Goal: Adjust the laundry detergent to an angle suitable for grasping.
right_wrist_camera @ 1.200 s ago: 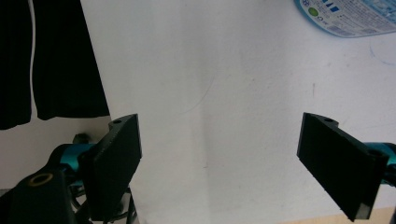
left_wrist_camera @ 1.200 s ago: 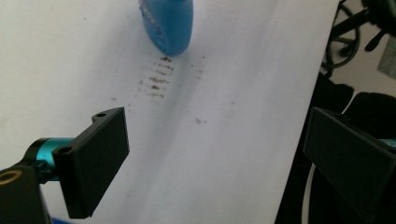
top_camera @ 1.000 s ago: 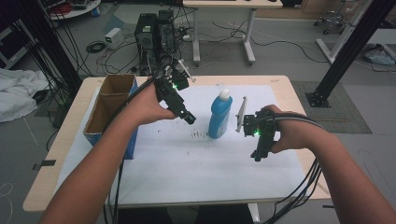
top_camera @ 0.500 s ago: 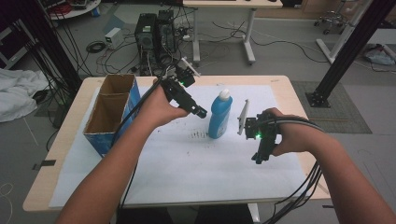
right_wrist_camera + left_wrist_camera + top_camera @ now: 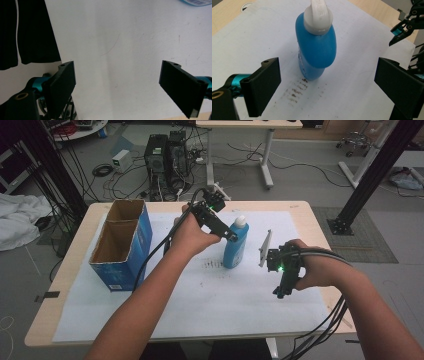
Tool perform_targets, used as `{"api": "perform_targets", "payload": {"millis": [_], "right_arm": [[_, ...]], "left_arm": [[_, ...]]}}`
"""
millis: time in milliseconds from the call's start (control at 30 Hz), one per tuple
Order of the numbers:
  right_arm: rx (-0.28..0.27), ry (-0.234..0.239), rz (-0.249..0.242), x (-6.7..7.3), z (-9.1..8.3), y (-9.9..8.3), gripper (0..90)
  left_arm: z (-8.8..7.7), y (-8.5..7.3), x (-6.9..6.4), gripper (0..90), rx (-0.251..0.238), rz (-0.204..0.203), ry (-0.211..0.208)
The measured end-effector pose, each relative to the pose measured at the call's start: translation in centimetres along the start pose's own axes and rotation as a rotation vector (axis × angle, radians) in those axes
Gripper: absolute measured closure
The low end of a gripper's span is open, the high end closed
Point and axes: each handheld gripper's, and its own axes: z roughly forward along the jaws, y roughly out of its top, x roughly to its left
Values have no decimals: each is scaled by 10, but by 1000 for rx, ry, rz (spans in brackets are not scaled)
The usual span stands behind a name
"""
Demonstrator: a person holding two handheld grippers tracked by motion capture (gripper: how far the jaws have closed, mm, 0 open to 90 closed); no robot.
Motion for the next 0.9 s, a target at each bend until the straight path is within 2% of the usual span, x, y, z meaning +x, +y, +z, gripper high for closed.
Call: {"api": "perform_targets", "payload": {"millis": [200, 300, 367, 433, 467, 533, 767, 900], "right_arm": [[4, 12, 10, -3, 5, -3, 130], [4, 12, 9, -4, 6, -4, 130], [3, 16, 8, -4, 6, -3, 130], [3, 16, 7, -4, 6, -3, 130], [3, 16, 7, -4, 6, -3, 130], [3, 18, 8, -4, 8, -4, 130], [7, 21, 17, -4, 8, -6, 130], [0, 23, -1, -5, 8, -7, 130]], "left_arm": [[15, 8, -3, 69, -8, -21, 14], [17, 9, -3, 69, -5, -19, 21], [23, 13, -6, 69, -6, -20, 34], [23, 13, -6, 69, -6, -20, 34], [30, 15, -7, 69, -8, -36, 29], [35, 16, -8, 69, -12, -37, 39], [51, 19, -12, 69, -13, -49, 35], [58, 21, -12, 69, -9, -58, 54]]}}
